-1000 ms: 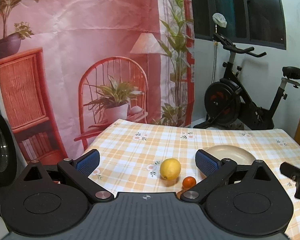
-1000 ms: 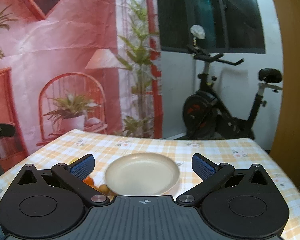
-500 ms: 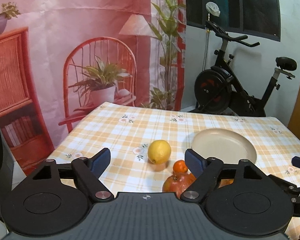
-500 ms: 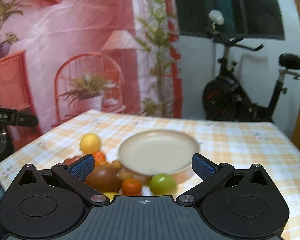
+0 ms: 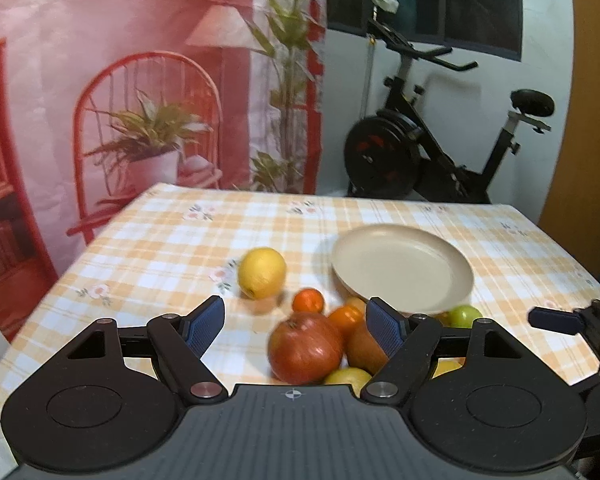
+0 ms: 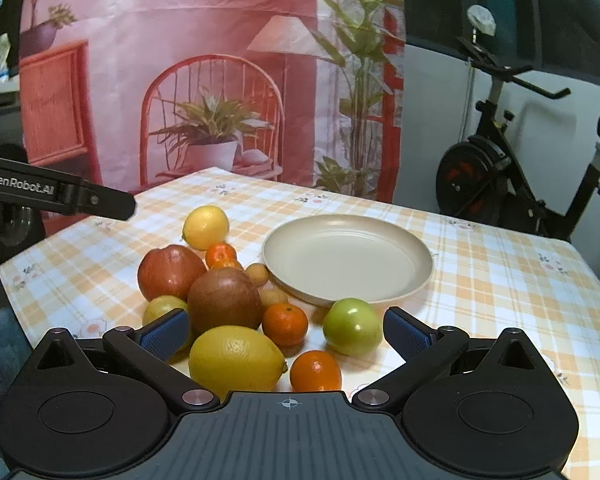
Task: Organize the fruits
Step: 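Move both tools forward toward the fruit pile beside the cream plate, then lower the left tool over the yellow grapefruit while the right tool lowers over a tangerine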
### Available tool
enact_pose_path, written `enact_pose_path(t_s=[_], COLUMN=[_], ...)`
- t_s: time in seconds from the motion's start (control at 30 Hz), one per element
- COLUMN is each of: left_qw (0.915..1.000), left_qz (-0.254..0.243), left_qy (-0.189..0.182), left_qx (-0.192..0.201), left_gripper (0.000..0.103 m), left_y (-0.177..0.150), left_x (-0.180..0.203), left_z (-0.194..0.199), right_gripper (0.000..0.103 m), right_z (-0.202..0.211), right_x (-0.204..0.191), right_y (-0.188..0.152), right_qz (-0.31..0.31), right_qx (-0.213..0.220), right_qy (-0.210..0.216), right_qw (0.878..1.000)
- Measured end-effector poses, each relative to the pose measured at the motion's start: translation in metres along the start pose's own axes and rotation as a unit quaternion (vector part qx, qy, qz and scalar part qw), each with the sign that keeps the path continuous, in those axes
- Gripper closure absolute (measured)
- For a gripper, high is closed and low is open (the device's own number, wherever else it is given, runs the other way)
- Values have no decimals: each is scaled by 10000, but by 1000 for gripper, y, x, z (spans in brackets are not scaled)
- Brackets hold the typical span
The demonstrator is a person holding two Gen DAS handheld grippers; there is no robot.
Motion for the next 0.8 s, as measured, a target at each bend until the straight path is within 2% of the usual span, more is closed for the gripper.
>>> enact_pose_path(t_s=[0.13, 0.5, 0.8], left_qw=[9993, 9975, 9949], left_qz=[185, 207, 198], left_qy=[-284, -502, -753], left_qx=[-145, -457, -639], left_gripper=[28, 30, 42], left_y=[-4, -15, -21], left_x=[-1, 5, 10], left_z=[-6, -14, -18], right_gripper=[2, 22, 29], right_z=[-3, -8, -10], right_x=[-1, -8, -11], right_y=[-3, -13, -15], right_qz=[3, 89, 51], right_qx=[-101, -415, -543], right_qy=[231, 764, 889], right_qw=[9997, 9962, 9945])
Point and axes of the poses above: each gripper's, at about its wrist camera, not at the fingertips, and z roughly against the way its jaws point, x to its right, y to its top, the point moved 2 cm from there along -z, roughly the way its jaws point, and after that the axes turned 10 degrees about z, right-handed, at the moved point
